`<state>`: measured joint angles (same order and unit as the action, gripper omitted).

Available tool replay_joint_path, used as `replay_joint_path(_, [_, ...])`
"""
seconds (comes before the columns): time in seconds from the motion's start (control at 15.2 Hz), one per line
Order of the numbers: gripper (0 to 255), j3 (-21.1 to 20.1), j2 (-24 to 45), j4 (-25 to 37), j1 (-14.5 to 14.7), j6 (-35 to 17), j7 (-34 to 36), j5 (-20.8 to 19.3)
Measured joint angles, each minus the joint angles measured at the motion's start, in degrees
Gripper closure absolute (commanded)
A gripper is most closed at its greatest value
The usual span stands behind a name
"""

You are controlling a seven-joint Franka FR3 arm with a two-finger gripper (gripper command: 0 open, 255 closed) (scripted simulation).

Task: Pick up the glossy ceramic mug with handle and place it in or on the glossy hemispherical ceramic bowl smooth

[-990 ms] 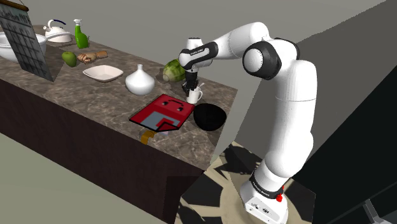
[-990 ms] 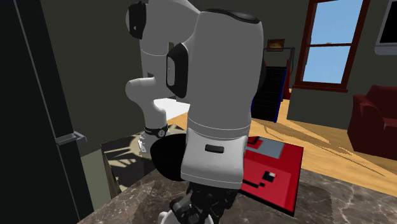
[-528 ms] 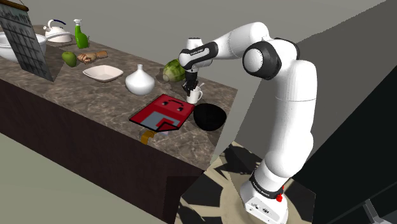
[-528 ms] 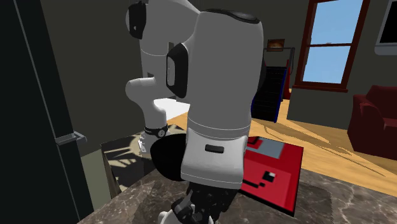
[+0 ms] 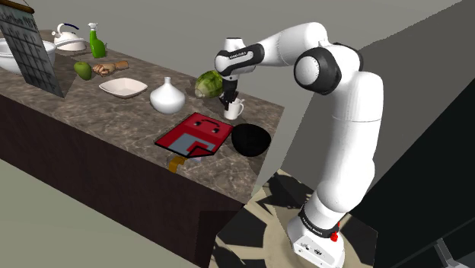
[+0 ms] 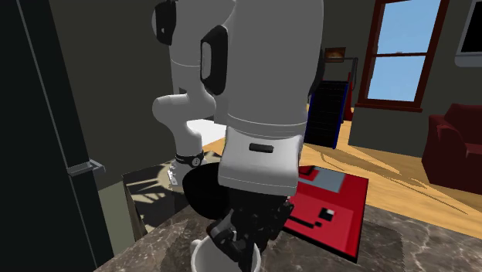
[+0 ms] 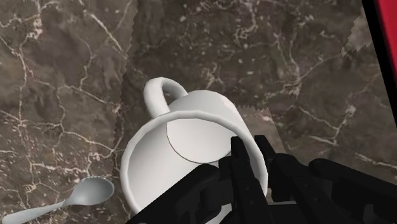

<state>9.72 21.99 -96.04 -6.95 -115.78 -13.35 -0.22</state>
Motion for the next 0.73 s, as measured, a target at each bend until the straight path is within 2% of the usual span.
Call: replay_joint_path(0.73, [255, 0.1, -1.9, 5.6, 0.0, 7.5, -0.2, -0.3])
